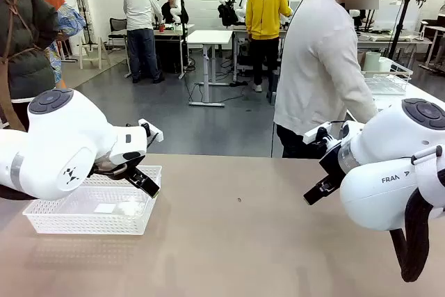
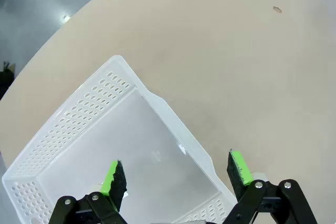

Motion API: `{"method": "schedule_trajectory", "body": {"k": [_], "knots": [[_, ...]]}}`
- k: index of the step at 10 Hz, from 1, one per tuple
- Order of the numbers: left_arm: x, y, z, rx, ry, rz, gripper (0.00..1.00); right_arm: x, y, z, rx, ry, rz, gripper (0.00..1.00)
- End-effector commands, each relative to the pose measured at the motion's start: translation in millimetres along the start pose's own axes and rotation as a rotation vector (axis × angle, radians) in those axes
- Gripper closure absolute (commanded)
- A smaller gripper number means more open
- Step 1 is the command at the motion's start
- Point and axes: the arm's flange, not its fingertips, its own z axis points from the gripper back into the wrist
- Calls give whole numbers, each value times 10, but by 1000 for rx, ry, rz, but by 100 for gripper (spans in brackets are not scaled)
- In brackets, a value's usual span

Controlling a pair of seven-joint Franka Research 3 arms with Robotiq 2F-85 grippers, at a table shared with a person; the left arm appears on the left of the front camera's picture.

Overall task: Clean and organize the cups into the basket.
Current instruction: Pick up the Organizing basket and move it to the center of the table, then pick up the Reusable plastic cup from the right side of the table and place it inside the Organizing basket.

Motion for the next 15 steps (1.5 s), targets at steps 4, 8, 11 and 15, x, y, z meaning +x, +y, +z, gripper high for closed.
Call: {"method": "schedule_trajectory", "body": {"k": [4, 8, 11, 15], "knots": [[-1, -1, 0, 0, 0, 0, 0, 0, 0, 0, 0, 0, 0, 0], [-1, -1, 0, 0, 0, 0, 0, 0, 0, 0, 0, 0, 0, 0], [-1, -1, 0, 0, 0, 0, 0, 0, 0, 0, 0, 0, 0, 0], [-1, -1, 0, 0, 0, 0, 0, 0, 0, 0, 0, 0, 0, 0]]}}
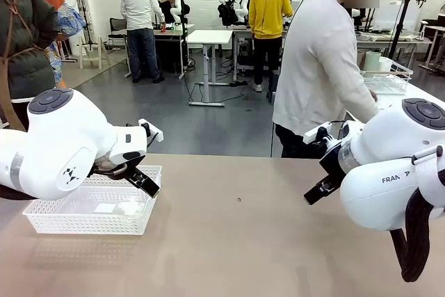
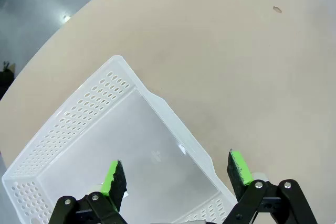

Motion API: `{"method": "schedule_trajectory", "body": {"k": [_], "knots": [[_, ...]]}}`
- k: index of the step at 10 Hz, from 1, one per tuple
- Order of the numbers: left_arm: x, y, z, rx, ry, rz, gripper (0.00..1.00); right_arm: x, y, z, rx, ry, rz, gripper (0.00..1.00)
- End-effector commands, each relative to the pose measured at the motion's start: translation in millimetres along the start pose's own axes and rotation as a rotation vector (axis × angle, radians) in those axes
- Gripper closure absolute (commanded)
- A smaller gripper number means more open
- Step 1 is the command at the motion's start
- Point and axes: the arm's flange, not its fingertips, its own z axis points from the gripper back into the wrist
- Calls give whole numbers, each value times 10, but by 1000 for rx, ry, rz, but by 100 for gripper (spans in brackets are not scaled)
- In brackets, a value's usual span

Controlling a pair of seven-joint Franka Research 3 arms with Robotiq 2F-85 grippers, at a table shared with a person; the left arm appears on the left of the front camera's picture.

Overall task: Clean and organize the cups into the basket.
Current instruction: Pick up the Organizing basket and move it to the center of the table, then pick up the Reusable plastic cup from the right side of the table and place it inside the Organizing basket.

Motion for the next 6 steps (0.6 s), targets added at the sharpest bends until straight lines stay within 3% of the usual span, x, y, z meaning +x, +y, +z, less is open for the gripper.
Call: {"method": "schedule_trajectory", "body": {"k": [1, 3, 6], "knots": [[0, 0, 0, 0, 0, 0, 0, 0, 0, 0, 0, 0, 0, 0], [-175, -142, 709, 28, 9, -80, 0, -280, 228, 670, -64, -9, 2, 0], [-501, -197, 1406, 79, -19, -148, 0, -830, 579, 1595, -216, -79, -21, 0]]}}
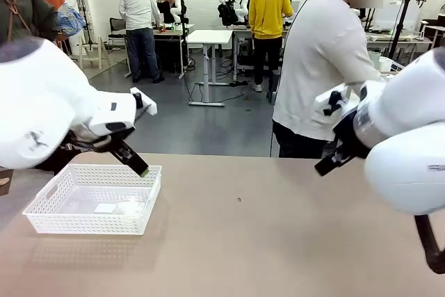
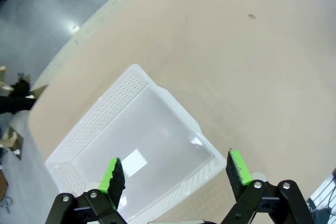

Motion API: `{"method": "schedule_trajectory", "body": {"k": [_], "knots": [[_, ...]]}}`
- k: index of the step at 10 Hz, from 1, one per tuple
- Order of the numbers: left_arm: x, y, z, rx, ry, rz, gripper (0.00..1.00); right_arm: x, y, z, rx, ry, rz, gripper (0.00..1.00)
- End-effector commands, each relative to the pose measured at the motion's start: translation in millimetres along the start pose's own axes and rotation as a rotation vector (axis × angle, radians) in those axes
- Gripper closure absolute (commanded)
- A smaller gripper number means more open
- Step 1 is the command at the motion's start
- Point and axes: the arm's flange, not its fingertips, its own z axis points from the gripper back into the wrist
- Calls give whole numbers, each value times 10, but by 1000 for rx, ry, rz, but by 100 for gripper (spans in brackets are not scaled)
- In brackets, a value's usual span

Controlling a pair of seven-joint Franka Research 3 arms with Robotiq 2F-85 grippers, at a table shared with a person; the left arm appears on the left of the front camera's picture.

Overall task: Clean and organize the cups into the basket.
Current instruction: Pick up the Organizing basket and move it to the center of the table, then pick up the Reusable plastic cup from the right side of the table and place it inside the Organizing basket.

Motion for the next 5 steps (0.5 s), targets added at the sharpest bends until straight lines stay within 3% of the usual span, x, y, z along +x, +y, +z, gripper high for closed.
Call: {"method": "schedule_trajectory", "body": {"k": [1, 2, 3, 4, 5], "knots": [[-745, -220, 377, 46, -16, -54, 0, -1237, 498, 726, -125, -46, 8, 0], [-820, -283, 449, 52, -40, -55, 0, -1360, 569, 857, -140, -87, 31, 0], [-813, -242, 443, 73, -56, -37, 0, -1346, 584, 760, -117, -62, 58, 0], [-32, 2, 516, 28, -26, -31, 0, 47, 190, 808, -98, -62, 20, 0], [-32, 2, 516, 28, -26, -31, 0, 47, 190, 808, -98, -62, 20, 0]]}}
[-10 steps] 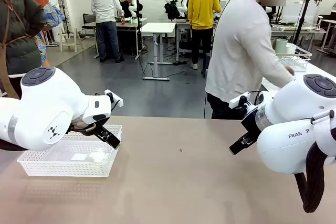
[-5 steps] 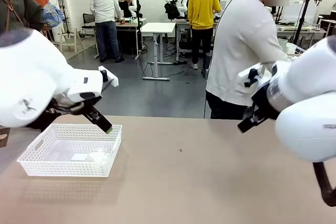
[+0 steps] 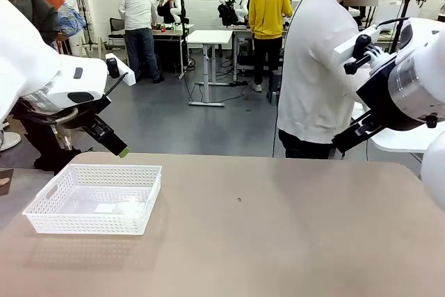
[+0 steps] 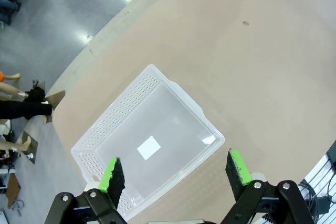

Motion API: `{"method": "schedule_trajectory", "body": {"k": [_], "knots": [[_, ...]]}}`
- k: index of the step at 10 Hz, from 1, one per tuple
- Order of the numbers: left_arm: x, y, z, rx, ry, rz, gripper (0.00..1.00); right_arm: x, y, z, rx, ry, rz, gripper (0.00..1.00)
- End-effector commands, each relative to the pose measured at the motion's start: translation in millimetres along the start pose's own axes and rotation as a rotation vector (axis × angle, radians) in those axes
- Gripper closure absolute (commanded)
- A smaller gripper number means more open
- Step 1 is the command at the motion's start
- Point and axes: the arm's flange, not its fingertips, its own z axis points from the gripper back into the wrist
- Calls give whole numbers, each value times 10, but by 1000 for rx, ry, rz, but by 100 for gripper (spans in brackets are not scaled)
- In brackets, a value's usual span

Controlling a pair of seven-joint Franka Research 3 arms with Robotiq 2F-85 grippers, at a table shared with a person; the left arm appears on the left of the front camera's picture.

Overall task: Clean and organize the cups into the basket.
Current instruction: Pick up the Organizing basket and move it to the center of the table, then pick up the Reusable plastic cup from the right side of the table and place it inside the Organizing basket.

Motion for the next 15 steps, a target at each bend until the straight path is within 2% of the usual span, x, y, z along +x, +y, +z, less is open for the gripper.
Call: {"method": "schedule_trajectory", "body": {"k": [1, 2, 3, 4, 5, 6, 7, 8, 10, 13, 15], "knots": [[13, -4, -122, -7, 11, -1, 0, 25, -74, -266, 9, 7, -15, 0], [0, 0, 0, 0, 0, 0, 0, 0, 0, 0, 0, 0, 0, 0], [-16, 354, 47, -485, -138, 209, 0, 89, -305, -74, 311, -9, -249, 0], [-122, 740, 32, -877, -198, 449, 0, 43, -628, -196, 530, 54, -456, 0], [-267, 1010, -60, -1147, -222, 606, 0, -52, -906, -337, 679, 107, -593, 0], [-386, 1191, -128, -1330, -230, 689, 0, -141, -1152, -461, 827, 149, -725, 0], [-466, 1389, -208, -1412, -218, 749, 0, -241, -1439, -627, 940, 197, -840, 0], [-575, 1532, -239, -1397, -206, 816, 0, -365, -1662, -755, 1025, 260, -927, 0], [-844, 1840, -305, -1326, -166, 931, 0, -679, -2110, -945, 1058, 273, -1077, 0], [-1313, 2164, -197, -1145, -131, 1057, 0, -1295, -2654, -860, 990, 218, -1210, 0], [-1616, 2327, -88, -1090, -122, 1119, 0, -1704, -2904, -660, 968, 119, -1245, 0]]}}
